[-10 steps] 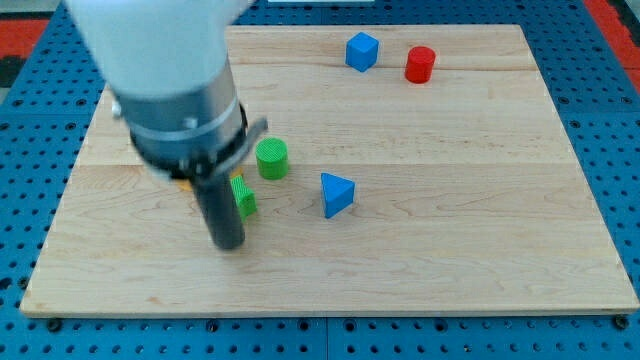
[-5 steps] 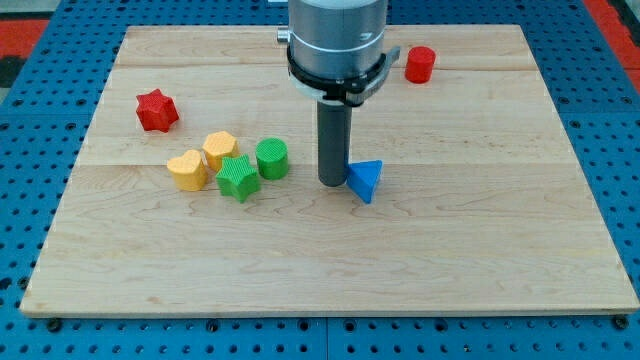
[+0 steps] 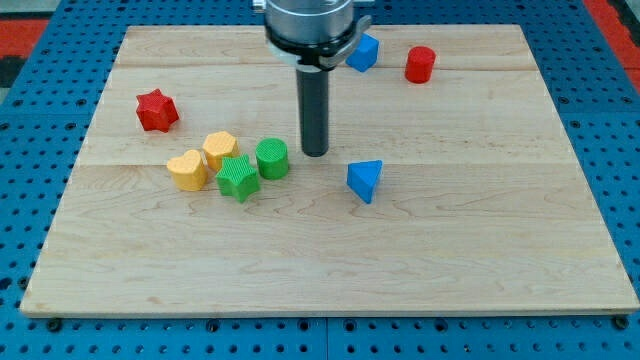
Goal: Move the triangle parallel to the right of the green star
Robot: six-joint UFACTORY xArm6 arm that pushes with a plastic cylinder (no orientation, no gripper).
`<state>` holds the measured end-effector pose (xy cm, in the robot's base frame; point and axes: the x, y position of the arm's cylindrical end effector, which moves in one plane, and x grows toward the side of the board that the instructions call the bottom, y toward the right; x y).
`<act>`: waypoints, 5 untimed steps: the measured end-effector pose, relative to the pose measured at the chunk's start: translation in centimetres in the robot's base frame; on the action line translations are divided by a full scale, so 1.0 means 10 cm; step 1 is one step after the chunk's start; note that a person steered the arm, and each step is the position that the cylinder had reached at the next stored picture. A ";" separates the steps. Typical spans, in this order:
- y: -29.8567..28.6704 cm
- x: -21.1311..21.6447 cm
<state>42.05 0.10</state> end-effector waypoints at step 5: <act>0.14 -0.62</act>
